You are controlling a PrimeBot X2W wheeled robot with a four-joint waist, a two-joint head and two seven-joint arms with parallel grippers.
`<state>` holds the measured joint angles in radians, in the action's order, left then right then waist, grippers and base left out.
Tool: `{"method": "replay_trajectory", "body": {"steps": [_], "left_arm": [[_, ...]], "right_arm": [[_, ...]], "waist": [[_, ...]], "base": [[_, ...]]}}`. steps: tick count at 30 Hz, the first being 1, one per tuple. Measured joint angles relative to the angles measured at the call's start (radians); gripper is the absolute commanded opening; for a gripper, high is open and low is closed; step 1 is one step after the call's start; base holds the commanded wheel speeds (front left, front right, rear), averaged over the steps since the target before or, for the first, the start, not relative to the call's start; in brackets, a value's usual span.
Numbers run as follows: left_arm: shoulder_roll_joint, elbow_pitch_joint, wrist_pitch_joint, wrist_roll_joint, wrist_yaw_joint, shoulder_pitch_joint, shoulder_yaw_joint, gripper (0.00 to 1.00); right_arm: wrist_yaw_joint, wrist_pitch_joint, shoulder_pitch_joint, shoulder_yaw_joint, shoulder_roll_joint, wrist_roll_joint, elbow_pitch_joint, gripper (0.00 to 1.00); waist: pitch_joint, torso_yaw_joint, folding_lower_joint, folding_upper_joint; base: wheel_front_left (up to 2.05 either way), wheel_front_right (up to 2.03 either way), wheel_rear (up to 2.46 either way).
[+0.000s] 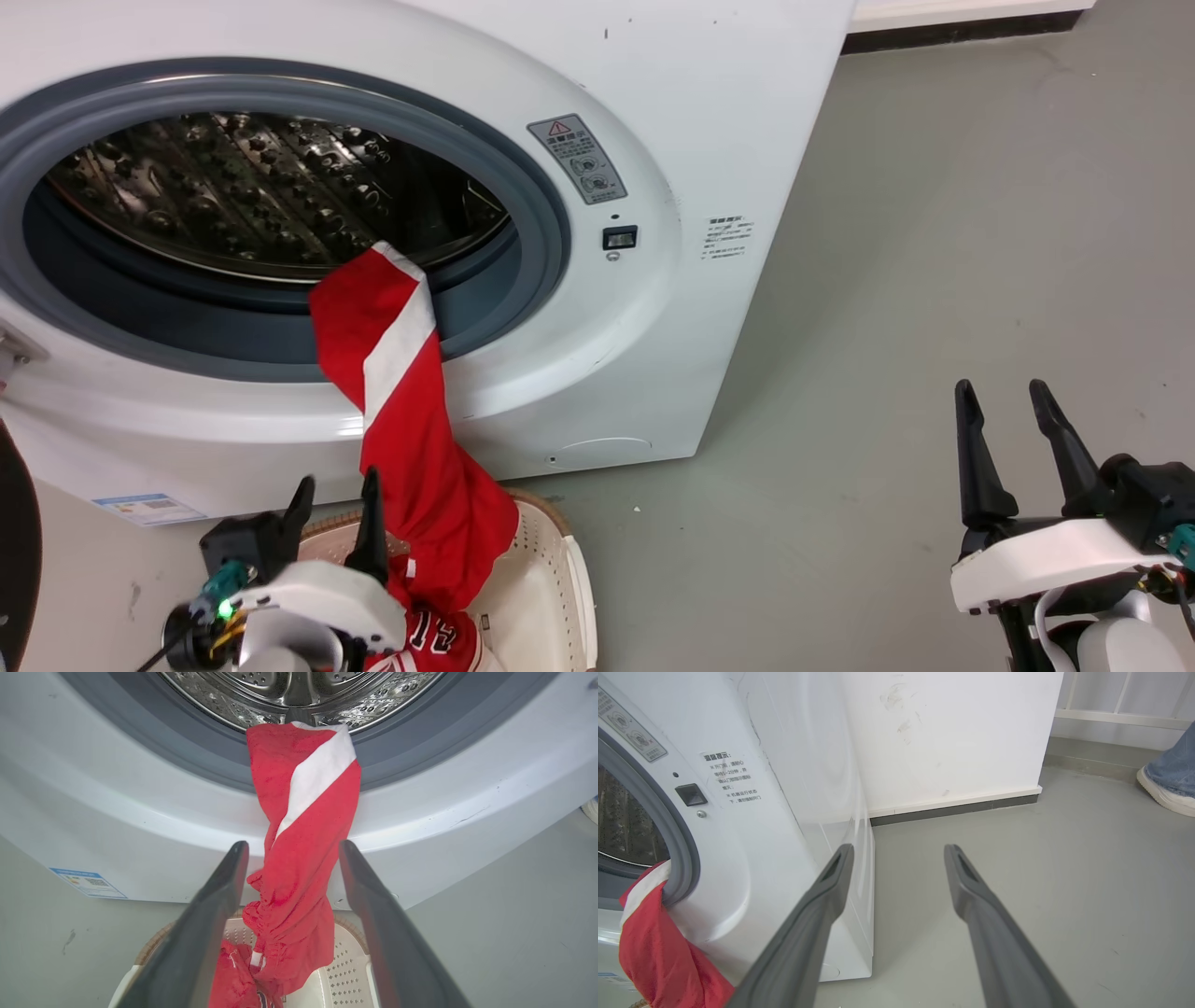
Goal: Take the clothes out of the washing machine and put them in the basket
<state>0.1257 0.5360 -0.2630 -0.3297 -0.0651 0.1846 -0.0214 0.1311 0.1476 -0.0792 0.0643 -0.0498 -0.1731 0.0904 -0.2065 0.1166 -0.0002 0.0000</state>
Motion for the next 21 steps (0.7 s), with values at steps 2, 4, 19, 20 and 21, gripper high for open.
{"method": "replay_trajectory", "body": {"steps": [2, 4, 19, 20, 21], "left_arm": [[0.006, 0.000, 0.000, 0.012, -0.015, 0.018, -0.011, 1.00], [0.022, 0.014, 0.000, 0.020, -0.026, 0.051, -0.028, 1.00], [0.156, 0.339, 0.224, -0.038, -0.061, 0.316, -0.079, 1.00], [0.160, 0.357, 0.225, -0.038, -0.059, 0.327, -0.079, 1.00], [0.164, 0.375, 0.230, -0.040, -0.057, 0.340, -0.076, 1.00]], "right_arm": [[0.000, -0.001, 0.001, 0.002, 0.000, -0.005, -0.003, 1.00], [0.000, -0.003, 0.004, 0.001, 0.000, -0.012, -0.004, 1.00], [0.000, 0.047, -0.029, -0.035, 0.000, -0.069, 0.041, 1.00], [0.000, 0.053, -0.033, -0.038, 0.000, -0.073, 0.046, 1.00], [0.000, 0.056, -0.040, -0.040, 0.000, -0.075, 0.049, 1.00]], "waist": [[0.002, 0.006, 0.0000, 0.0000], [0.000, 0.013, 0.0000, 0.0000], [-0.106, 0.114, 0.0002, 0.0000], [-0.115, 0.120, 0.0003, 0.0000], [-0.125, 0.125, 0.0002, 0.0000]], "base": [[0.00, 0.00, 0.00], [0.00, 0.00, 0.00], [0.00, 0.00, 0.00], [0.00, 0.00, 0.00], [0.00, 0.00, 0.00]]}}
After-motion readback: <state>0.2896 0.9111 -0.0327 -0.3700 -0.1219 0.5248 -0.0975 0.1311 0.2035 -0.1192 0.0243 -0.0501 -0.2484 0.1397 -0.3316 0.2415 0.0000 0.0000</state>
